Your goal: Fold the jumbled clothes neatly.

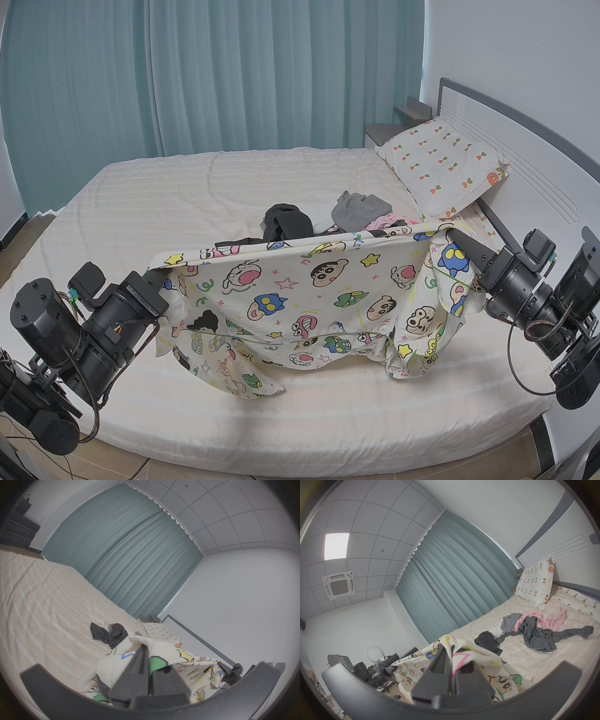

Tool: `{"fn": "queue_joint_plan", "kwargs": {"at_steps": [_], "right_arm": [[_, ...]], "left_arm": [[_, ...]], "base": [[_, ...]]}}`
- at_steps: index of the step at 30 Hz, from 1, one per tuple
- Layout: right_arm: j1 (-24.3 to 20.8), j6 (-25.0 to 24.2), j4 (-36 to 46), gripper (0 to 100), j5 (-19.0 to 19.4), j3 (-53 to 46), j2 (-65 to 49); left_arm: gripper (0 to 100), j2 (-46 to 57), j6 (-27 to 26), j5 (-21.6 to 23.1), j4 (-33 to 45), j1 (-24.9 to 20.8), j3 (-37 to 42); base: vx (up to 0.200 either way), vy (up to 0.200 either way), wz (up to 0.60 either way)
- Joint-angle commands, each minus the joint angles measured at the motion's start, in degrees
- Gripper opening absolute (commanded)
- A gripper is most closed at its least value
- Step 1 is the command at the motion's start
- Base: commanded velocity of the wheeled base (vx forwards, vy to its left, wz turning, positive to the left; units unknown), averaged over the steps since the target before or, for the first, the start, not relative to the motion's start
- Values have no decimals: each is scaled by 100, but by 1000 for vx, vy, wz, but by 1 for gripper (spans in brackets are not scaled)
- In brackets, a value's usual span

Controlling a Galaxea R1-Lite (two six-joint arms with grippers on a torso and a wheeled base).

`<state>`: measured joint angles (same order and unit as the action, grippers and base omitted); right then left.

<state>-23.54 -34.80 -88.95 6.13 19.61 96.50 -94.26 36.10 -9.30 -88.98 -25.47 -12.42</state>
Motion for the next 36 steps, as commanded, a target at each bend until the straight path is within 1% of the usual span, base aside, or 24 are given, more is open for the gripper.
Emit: {"fn": "queue_joint_plan", "kwargs": {"at_steps": [1, 7, 19, 36], "right_arm": [[-10, 0, -52, 0, -7, 7, 27], [-45, 0, -52, 0, -16, 7, 18], [-45, 0, -52, 0, -16, 16, 35], [-98, 0, -52, 0, -24, 42, 35]], "left_arm": [[0, 21, -59, -10, -102, 51, 21], [0, 30, -59, -1, -102, 200, -15], [0, 30, -68, -1, -102, 297, -23], [0, 13, -68, -1, -102, 297, -32]], "base": [[0, 200, 0], [0, 200, 0], [0, 200, 0], [0, 200, 0]]}}
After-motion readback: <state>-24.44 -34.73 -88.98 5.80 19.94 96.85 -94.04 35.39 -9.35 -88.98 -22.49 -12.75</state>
